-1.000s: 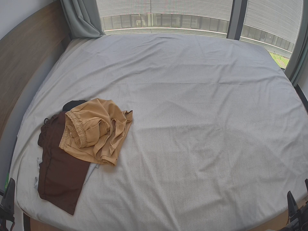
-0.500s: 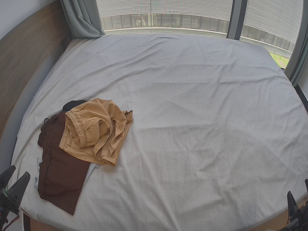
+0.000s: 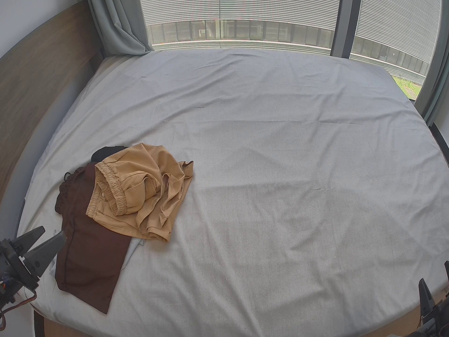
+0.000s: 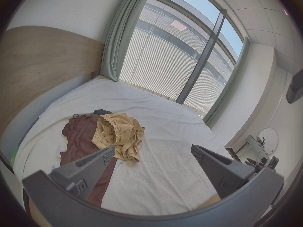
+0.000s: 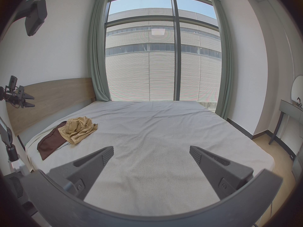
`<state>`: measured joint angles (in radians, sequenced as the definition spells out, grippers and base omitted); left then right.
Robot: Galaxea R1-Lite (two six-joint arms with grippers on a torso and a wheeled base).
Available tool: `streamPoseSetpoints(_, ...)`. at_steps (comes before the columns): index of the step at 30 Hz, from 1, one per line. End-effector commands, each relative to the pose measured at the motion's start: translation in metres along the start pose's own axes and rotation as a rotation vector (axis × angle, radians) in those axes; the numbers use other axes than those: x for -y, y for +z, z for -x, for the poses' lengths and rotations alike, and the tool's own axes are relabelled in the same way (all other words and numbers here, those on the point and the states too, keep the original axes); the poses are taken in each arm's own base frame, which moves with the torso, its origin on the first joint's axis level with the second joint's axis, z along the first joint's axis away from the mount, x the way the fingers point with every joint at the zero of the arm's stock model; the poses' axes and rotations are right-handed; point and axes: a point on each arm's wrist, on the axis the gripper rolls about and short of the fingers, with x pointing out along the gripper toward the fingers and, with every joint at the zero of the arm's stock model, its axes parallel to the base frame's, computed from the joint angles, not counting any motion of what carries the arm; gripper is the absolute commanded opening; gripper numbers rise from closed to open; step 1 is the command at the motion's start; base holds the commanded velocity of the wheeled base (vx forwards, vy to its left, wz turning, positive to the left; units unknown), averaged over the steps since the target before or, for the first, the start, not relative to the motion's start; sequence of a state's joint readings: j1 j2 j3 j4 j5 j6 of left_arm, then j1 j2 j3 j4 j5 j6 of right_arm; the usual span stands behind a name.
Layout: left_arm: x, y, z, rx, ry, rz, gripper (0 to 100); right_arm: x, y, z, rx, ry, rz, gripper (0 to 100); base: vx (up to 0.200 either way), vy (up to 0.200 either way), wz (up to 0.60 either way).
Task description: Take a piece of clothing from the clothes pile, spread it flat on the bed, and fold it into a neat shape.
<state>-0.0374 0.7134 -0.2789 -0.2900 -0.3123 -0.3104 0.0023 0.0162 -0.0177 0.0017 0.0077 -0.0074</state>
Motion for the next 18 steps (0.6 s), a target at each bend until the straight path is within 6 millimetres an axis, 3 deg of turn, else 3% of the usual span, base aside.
streamPoseSetpoints(1, -0.01, 0.003, -0.024, -0.069, 0.045, 0.045, 100, 0.0, -0.005, 0.0, 0.0, 0.001, 0.0, 100, 0.0, 0.0, 0.0)
streamPoseSetpoints(8, -0.032, 0.01, -0.053, -0.101, 0.031, 0.083, 100, 0.0, -0.005, 0.0, 0.0, 0.002, 0.002, 100, 0.0, 0.0, 0.0)
streamPoseSetpoints(18, -0.044, 0.01, -0.075, -0.116, 0.002, 0.094, 100, 0.0, -0.005, 0.0, 0.0, 0.002, 0.002, 100, 0.0, 0.0, 0.0)
